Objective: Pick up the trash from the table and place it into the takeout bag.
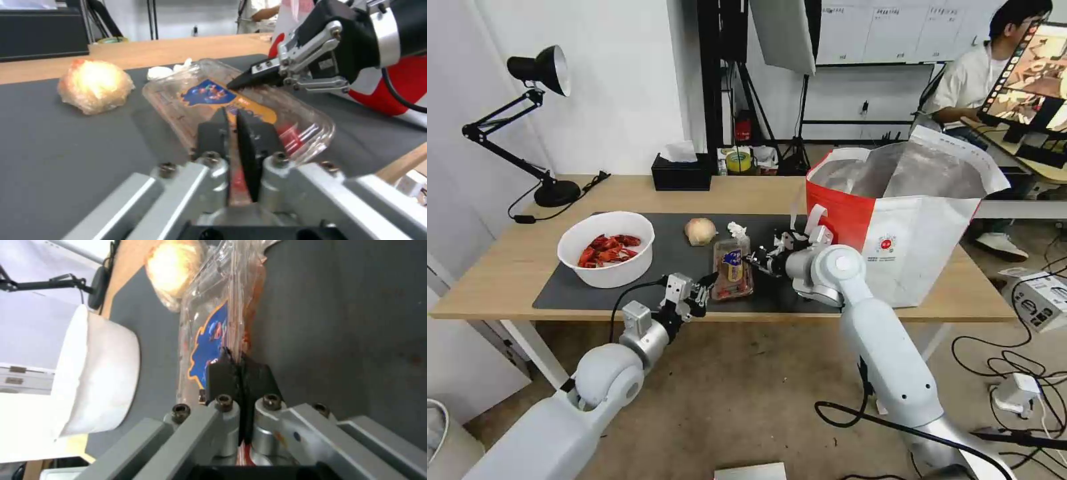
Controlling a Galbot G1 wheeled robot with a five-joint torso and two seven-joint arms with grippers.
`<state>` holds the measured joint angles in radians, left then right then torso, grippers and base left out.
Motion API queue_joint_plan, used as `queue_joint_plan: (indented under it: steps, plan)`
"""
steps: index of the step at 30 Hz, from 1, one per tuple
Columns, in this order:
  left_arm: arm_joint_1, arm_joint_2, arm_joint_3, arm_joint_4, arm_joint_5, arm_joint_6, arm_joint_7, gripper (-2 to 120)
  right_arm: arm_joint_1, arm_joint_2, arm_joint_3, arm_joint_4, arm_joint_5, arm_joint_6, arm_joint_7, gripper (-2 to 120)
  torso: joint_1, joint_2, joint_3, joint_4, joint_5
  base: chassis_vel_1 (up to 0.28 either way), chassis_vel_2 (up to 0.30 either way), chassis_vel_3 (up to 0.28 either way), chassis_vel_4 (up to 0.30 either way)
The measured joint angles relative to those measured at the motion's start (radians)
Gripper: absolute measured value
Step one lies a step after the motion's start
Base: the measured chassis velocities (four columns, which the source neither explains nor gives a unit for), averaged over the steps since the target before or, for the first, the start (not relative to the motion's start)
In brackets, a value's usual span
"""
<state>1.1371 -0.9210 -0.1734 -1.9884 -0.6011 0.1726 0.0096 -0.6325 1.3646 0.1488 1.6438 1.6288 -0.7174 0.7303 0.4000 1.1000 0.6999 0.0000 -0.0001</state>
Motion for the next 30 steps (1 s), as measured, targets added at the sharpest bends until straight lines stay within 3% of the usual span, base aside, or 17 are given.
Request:
queue_joint_plan:
  steps: [1,5,7,11,14,21,30]
  plan:
    - [0.033,-0.003,-0.028,-0.017,0.004,-0.002,-0.001,27,-0.008,-0.005,0.002,0.017,0.006,0.0,-0.001,0,0.0,0.0,0.0,0.0,0.0,0.0,0.0,0.0,0.0]
    - [0.077,-0.008,-0.07,-0.037,0.014,-0.003,-0.003,36,-0.02,-0.011,0.005,0.04,0.012,0.001,-0.004,0,0.0,0.0,0.0,-0.0001,0.0,0.0,0.0,0.0,0.0]
    - [0.132,-0.013,-0.129,-0.066,0.018,-0.003,-0.003,48,-0.029,-0.019,0.008,0.075,0.019,0.001,-0.012,0,0.0,0.0,0.0,0.0,0.0,0.0,0.0,0.0,0.0]
    - [0.174,-0.016,-0.172,-0.089,0.018,-0.004,-0.003,56,-0.033,-0.028,0.01,0.108,0.023,0.003,-0.021,0,0.0,0.0,0.0,0.0001,0.0,0.0,0.0,0.0,0.0]
    - [0.207,-0.024,-0.209,-0.109,0.018,-0.006,-0.003,73,-0.039,-0.053,0.029,0.178,0.03,0.021,-0.03,0,0.0,0.0,0.0,0.0,0.0,0.0,0.0,0.0,0.0]
    - [0.282,-0.047,-0.295,-0.154,0.02,-0.014,-0.004,98,0.008,-0.086,0.082,0.281,0.065,0.075,-0.067,0,0.0,0.0,0.0,0.0,0.0002,0.0,0.0,0.0,0.0]
    - [0.357,-0.075,-0.35,-0.184,0.038,-0.033,0.002,100,0.101,-0.149,0.15,0.342,0.133,0.154,-0.061,0,0.0,0.0,0.0,0.0001,0.0001,0.0,0.0,0.0,0.0]
